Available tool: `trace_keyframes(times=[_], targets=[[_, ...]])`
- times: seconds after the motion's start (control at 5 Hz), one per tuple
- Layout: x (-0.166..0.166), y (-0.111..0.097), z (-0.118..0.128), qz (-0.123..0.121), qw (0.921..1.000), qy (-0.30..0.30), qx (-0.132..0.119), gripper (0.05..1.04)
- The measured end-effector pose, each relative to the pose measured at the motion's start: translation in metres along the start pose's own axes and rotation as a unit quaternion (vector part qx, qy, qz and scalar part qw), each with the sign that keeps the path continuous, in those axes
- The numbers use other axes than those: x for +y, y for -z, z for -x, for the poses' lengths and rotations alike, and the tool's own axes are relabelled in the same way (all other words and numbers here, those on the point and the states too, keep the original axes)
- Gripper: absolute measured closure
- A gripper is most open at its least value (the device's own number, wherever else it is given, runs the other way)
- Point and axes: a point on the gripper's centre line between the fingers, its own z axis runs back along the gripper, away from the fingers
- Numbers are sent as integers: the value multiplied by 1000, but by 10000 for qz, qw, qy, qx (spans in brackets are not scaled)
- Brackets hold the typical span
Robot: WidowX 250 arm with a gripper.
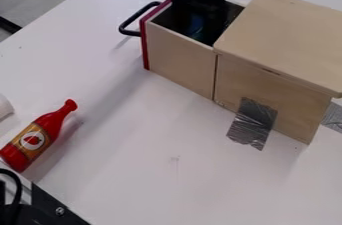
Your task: Take a cucumber out of the drawer
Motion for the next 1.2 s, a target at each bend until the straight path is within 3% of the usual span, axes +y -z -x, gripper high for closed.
trace_keyframes(times=[0.2, 0.6, 1.2], targets=[[7, 2, 4, -68, 9999, -126, 73, 137], [13, 6, 11, -90, 9992, -359, 165, 687], [12, 0, 13, -61, 9992, -388, 117, 729]])
